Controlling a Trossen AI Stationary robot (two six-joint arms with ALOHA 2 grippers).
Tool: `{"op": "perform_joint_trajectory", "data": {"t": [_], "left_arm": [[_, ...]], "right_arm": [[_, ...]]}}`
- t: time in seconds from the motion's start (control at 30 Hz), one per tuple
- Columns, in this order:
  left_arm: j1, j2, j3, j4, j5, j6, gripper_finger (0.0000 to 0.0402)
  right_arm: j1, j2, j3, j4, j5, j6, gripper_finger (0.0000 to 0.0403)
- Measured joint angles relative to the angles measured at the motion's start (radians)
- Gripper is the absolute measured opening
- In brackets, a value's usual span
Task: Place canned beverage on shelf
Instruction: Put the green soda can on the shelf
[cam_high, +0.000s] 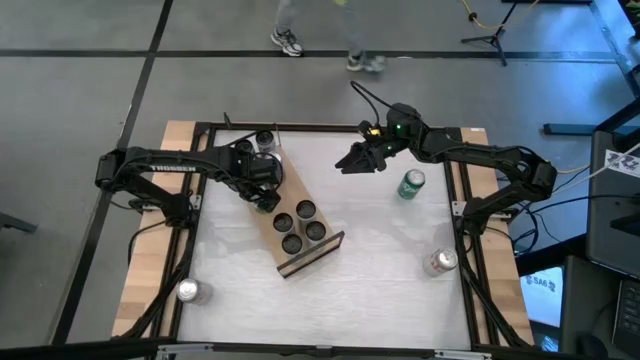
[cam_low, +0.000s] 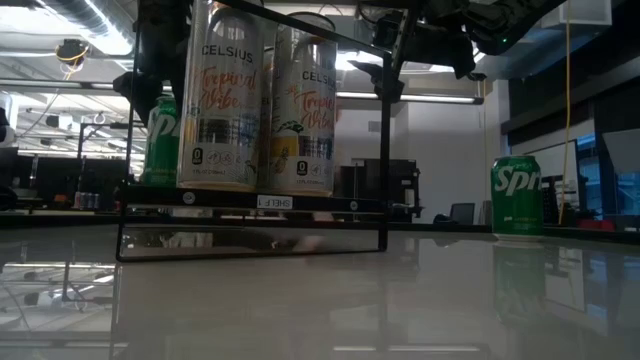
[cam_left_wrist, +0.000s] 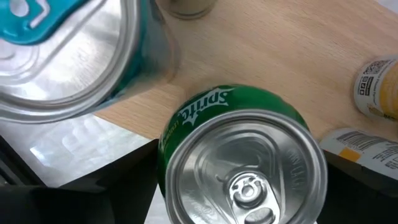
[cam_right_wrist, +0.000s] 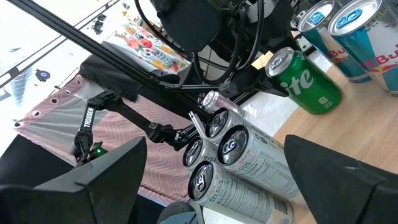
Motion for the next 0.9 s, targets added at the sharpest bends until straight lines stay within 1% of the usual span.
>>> {"op": "perform_joint_trajectory", "data": {"t": [0.63,0.77,0.9], "left_arm": [[0.000,0.001,0.000,0.000,-0.005,0.030,0.0335],[0.000,0.001,0.000,0.000,0.000,0.030,0.0346],[0.000,0.001,0.000,0.005,0.000,0.030,0.0367]], "right_arm": [[0.000,0.000,0.000,0.000,0.000,0.000,0.0374],[0.000,0.000,0.000,0.000,0.000,0.000,0.0374],[0.000,0.000,0.000,0.000,0.000,0.000,0.0374]]}}
